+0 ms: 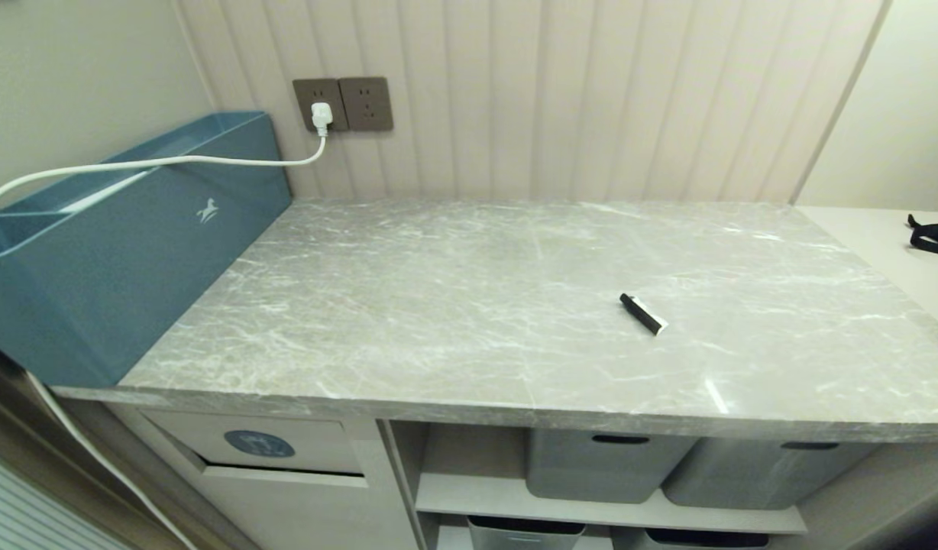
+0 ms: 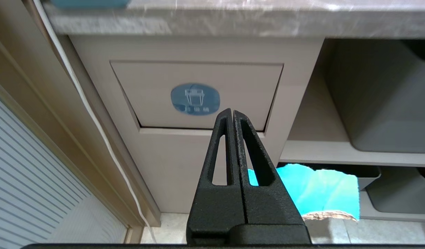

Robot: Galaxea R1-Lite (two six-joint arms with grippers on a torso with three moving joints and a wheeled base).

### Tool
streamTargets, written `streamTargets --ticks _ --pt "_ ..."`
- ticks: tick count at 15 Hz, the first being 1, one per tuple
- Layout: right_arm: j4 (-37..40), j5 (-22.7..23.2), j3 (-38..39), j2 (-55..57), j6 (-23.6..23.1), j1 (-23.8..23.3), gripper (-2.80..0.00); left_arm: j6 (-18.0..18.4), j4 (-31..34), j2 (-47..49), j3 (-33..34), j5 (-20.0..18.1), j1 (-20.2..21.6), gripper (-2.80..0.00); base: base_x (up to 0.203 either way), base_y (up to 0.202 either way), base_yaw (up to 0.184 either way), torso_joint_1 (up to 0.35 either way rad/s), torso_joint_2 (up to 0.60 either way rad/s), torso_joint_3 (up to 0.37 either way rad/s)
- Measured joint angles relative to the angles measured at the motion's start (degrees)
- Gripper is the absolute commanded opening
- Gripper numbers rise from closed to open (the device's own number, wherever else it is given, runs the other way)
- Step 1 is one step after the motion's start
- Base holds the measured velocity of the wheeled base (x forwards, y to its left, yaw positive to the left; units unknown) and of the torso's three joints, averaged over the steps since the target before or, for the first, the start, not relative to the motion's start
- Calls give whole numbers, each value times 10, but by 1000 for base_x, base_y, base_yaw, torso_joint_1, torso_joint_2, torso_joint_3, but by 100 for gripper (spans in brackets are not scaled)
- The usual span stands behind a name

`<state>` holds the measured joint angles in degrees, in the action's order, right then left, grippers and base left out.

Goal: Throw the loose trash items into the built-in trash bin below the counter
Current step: Put the garbage in the trash can

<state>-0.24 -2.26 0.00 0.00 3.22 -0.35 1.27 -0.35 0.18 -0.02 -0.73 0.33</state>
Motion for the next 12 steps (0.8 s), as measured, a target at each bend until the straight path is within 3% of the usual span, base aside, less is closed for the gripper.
streamTargets --ticks 12 --pt "0 0 0 0 1 0 -280 -1 3 -1 0 0 0 -280 0 0 0 -211 495 281"
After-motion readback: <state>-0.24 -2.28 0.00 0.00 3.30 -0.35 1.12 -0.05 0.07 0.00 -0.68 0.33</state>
